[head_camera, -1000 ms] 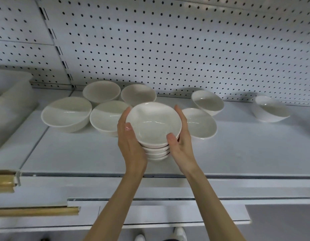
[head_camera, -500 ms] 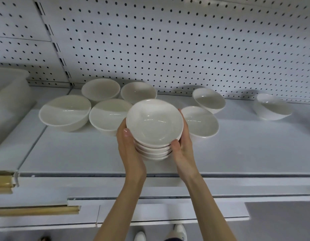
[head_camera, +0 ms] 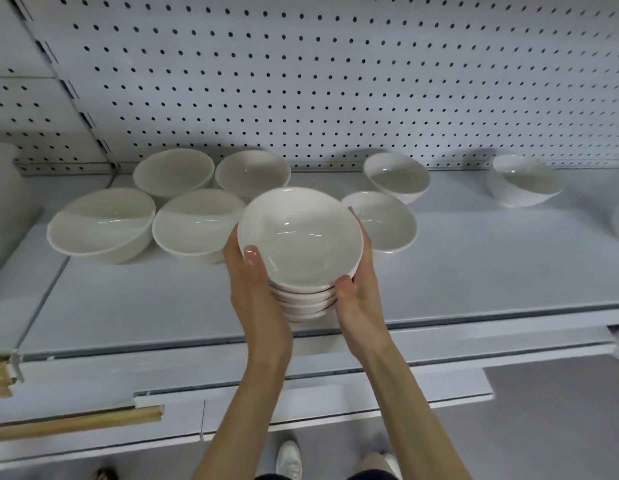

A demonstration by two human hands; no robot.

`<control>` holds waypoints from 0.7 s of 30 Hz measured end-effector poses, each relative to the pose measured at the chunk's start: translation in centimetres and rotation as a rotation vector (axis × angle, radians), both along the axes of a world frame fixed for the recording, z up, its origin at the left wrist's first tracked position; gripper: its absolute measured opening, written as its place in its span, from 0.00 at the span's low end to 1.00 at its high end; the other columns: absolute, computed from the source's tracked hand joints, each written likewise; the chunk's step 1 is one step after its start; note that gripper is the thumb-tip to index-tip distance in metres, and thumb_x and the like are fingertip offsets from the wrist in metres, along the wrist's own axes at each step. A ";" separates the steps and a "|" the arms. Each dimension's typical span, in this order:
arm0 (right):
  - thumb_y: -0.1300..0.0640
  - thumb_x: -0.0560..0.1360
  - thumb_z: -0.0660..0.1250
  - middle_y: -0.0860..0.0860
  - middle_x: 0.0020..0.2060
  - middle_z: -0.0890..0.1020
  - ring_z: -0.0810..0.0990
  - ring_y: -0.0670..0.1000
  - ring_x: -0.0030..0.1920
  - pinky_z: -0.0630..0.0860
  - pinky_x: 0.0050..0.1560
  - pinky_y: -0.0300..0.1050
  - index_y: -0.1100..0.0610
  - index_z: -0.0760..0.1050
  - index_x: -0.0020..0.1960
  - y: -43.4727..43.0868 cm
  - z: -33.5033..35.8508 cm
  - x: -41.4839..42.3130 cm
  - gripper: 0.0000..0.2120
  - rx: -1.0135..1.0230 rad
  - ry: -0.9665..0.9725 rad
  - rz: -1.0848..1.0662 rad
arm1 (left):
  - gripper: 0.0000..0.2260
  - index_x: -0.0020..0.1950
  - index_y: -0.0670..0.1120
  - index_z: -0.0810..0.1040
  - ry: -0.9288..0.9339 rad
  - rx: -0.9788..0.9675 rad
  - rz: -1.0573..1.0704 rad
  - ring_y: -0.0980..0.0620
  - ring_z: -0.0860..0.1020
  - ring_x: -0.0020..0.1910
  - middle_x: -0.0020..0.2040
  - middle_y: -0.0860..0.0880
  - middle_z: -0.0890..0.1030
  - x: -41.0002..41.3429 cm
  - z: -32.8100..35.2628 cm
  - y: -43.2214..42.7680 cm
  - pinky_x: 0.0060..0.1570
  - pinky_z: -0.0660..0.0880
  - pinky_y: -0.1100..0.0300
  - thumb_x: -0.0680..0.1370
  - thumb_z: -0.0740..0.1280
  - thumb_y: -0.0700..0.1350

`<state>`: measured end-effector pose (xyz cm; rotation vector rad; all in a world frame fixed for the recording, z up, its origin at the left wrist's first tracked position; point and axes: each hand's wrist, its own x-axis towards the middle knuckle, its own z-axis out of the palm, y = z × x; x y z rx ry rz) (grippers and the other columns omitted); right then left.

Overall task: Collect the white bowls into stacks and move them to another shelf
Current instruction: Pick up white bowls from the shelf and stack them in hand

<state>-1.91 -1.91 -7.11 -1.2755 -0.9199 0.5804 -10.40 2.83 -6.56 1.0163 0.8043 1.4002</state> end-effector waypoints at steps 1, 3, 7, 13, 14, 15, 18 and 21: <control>0.26 0.65 0.64 0.42 0.68 0.68 0.69 0.37 0.67 0.68 0.61 0.29 0.59 0.53 0.76 -0.7 0.4 0.1 0.53 0.017 0.008 -0.001 | 0.18 0.60 0.64 0.71 0.001 0.011 -0.001 0.65 0.75 0.60 0.57 0.67 0.78 0.3 0.4 -0.7 0.54 0.72 0.70 0.71 0.57 0.64; 0.29 0.67 0.65 0.44 0.67 0.69 0.71 0.36 0.64 0.69 0.58 0.28 0.61 0.54 0.76 -2.4 1.2 1.0 0.51 0.044 0.010 -0.027 | 0.17 0.60 0.64 0.70 0.016 0.050 -0.020 0.66 0.76 0.58 0.55 0.69 0.78 1.4 1.3 -2.2 0.54 0.72 0.70 0.72 0.56 0.63; 0.45 0.70 0.64 0.50 0.66 0.71 0.73 0.40 0.63 0.70 0.58 0.30 0.62 0.56 0.74 -7.0 2.4 4.7 0.39 0.088 -0.025 -0.129 | 0.25 0.64 0.55 0.72 0.036 0.074 -0.086 0.60 0.77 0.58 0.57 0.60 0.80 5.6 2.9 -5.8 0.55 0.74 0.63 0.72 0.55 0.64; 0.38 0.73 0.64 0.43 0.65 0.69 0.70 0.32 0.63 0.66 0.59 0.25 0.61 0.56 0.73 -18.6 4.4 12.1 0.39 0.120 -0.102 -0.408 | 0.31 0.68 0.49 0.72 0.052 0.082 -0.342 0.56 0.78 0.58 0.60 0.52 0.80 15.0 4.8 -15.8 0.54 0.75 0.61 0.72 0.53 0.64; 0.44 0.72 0.63 0.42 0.65 0.68 0.69 0.31 0.63 0.65 0.59 0.24 0.60 0.57 0.72 -21.0 4.5 13.6 0.36 0.120 -0.108 -0.457 | 0.30 0.67 0.49 0.72 0.048 0.084 -0.383 0.57 0.78 0.58 0.59 0.53 0.80 16.7 5.1 -17.9 0.53 0.74 0.62 0.72 0.53 0.64; 0.48 0.69 0.60 0.41 0.65 0.68 0.69 0.30 0.62 0.64 0.59 0.24 0.59 0.57 0.72 -23.4 4.7 15.0 0.34 0.120 -0.115 -0.508 | 0.29 0.67 0.49 0.73 0.042 0.091 -0.425 0.57 0.78 0.57 0.59 0.53 0.80 18.4 5.4 -20.1 0.51 0.74 0.64 0.73 0.53 0.63; 0.49 0.64 0.58 0.39 0.65 0.69 0.68 0.31 0.64 0.64 0.60 0.25 0.55 0.58 0.72 -30.6 5.5 18.6 0.36 0.106 -0.130 -0.649 | 0.28 0.66 0.48 0.73 0.002 0.093 -0.571 0.56 0.78 0.57 0.59 0.51 0.80 23.0 6.2 -26.6 0.50 0.74 0.66 0.73 0.53 0.62; 0.50 0.62 0.59 0.41 0.64 0.70 0.70 0.33 0.63 0.66 0.59 0.25 0.53 0.59 0.71 -37.7 5.9 21.3 0.37 0.094 -0.143 -0.793 | 0.28 0.66 0.48 0.73 -0.013 0.096 -0.730 0.54 0.78 0.58 0.59 0.51 0.80 27.2 6.7 -33.1 0.51 0.76 0.64 0.72 0.54 0.62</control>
